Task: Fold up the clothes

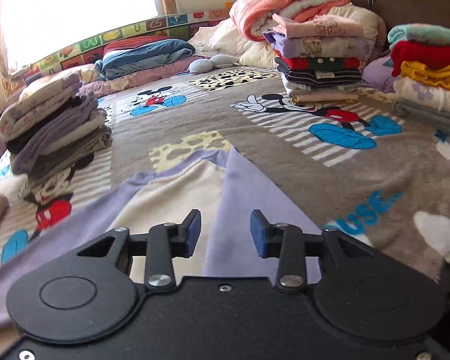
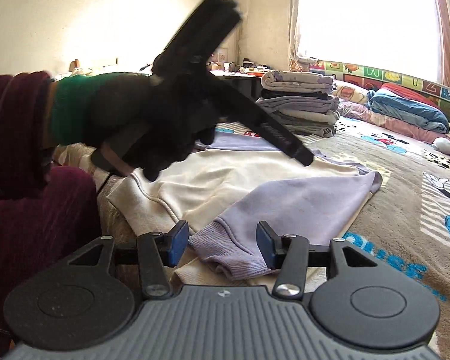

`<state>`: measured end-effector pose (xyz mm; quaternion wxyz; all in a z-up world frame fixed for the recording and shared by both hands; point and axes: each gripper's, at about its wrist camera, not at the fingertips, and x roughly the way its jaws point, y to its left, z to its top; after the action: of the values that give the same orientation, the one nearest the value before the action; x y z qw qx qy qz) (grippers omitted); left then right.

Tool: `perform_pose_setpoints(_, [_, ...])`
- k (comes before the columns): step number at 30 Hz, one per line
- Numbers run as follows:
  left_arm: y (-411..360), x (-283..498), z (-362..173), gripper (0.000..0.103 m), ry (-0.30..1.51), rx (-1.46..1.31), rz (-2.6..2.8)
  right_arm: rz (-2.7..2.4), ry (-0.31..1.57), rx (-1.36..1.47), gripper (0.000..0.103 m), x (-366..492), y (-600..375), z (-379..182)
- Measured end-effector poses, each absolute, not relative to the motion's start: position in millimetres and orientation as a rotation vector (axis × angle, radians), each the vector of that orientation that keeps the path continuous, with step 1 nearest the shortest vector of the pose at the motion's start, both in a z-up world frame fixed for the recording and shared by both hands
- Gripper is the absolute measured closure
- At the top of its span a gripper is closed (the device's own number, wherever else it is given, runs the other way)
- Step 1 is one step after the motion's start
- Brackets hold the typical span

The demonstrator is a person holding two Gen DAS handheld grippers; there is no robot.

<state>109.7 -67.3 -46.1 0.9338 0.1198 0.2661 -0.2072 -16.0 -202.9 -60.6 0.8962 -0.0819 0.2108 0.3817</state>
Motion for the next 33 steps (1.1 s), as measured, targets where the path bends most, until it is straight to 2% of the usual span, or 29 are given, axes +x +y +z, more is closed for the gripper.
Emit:
perform_pose_setpoints(5, [-62.1, 98.0, -86.7, 0.068, 0.624, 0.205, -0.445, 0.757, 0.522, -0.214, 0.042, -11.0, -196.6, -76.6])
perform_pose_setpoints(7, [-64.4, 98.4, -104.2, 0.068, 0.614, 0.239, -0.424, 0.75, 0.487, -0.235, 0.042, -16.8, -193.4, -72.4])
perform_pose_setpoints(10, [-56.2, 83.1, -96.9, 0.068, 0.589, 0.174, -0.445, 0.745, 0.458, -0.253, 0.045, -22.7, -187.9, -68.0])
perform_pose_setpoints(13, [-43.8, 75.7, -96.9, 0.064, 0.584, 0.12, -0.455, 0.739, 0.533, -0.245, 0.04, -14.6, -180.9, -76.8])
perform_pose_setpoints(18, [27.5, 81.0, -74.6, 0.064, 0.547, -0.209, -0.362, 0.754, 0.451, -0.184, 0.042, -33.9, -185.1, -54.6])
perform_pose_setpoints(19, [43.5, 81.1, -71.5, 0.055, 0.531, -0.256, -0.332, 0.759, 0.443, -0.154, 0.041, -38.4, -186.3, -51.7])
perform_pose_setpoints(20, [60.5, 80.2, -74.6, 0.038, 0.536, -0.328, -0.305, 0.77, 0.446, -0.127, 0.041, -41.1, -185.8, -50.1])
perform_pose_setpoints(21, [77.6, 79.4, -77.7, 0.032, 0.54, -0.4, -0.278, 0.776, 0.456, -0.108, 0.041, -41.4, -184.1, -49.2])
perform_pose_setpoints(25, [131.6, 71.2, -86.7, 0.03, 0.56, -0.597, -0.162, 0.799, 0.486, 0.103, 0.039, -29.6, -184.8, -41.7])
perform_pose_setpoints(27, [152.0, 65.0, -89.7, 0.03, 0.571, -0.653, -0.102, 0.807, 0.496, 0.26, 0.028, -25.2, -193.0, -41.5])
perform_pose_setpoints(29, [170.3, 59.0, -88.3, 0.03, 0.588, -0.717, -0.061, 0.807, 0.499, 0.39, 0.026, -26.4, -201.1, -41.2])
perform_pose_setpoints(33, [184.8, 44.4, -88.2, 0.03, 0.563, -0.755, -0.105, 0.61, 0.374, 0.588, 0.026, -27.6, -251.7, -34.3])
